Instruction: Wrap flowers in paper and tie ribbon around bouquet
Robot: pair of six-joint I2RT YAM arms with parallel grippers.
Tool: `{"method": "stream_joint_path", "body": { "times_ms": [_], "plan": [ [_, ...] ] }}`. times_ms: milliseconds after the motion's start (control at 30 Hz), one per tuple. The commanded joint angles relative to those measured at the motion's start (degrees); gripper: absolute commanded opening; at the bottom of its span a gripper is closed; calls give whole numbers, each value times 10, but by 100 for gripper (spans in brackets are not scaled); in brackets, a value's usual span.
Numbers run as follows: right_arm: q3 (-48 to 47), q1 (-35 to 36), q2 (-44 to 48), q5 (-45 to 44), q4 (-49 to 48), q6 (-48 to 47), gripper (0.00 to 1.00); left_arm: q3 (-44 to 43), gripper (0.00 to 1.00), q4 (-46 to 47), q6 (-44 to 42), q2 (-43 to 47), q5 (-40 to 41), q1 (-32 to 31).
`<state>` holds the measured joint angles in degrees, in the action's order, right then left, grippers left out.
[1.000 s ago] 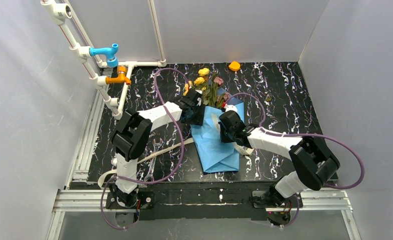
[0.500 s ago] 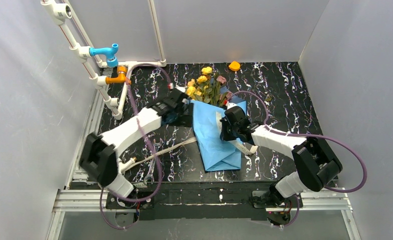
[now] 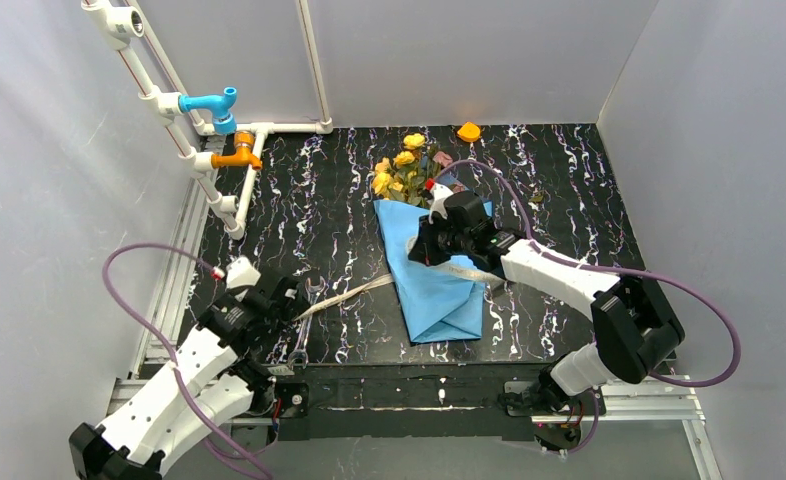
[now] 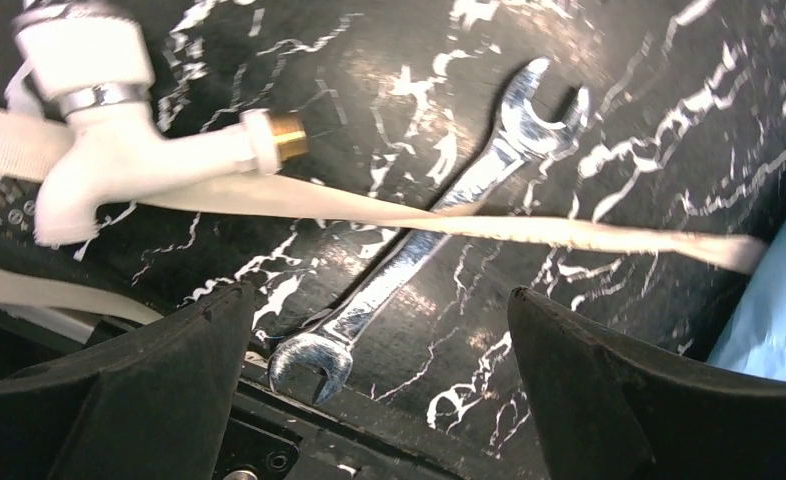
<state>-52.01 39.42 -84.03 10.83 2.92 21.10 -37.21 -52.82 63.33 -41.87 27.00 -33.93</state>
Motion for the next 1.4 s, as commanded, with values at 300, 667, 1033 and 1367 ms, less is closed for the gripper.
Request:
{"method": "stream_joint_path", "body": {
  "times_ms": [300,667,1033,1367],
  "plan": [
    [-53,34,-18,95,-57,-29,1,53,97,-5,192,-50,41,74],
    [-50,46,-31,127,-84,-29,1,137,62,153,184,-108,-10,139],
    [-106,45,-102,95,-59,-74,1,79,0,259,-21,-150,-65,140],
    [-164,44,-181,17,27,-104,1,-175,0,209,-210,-275,2,-40]
  ]
}}
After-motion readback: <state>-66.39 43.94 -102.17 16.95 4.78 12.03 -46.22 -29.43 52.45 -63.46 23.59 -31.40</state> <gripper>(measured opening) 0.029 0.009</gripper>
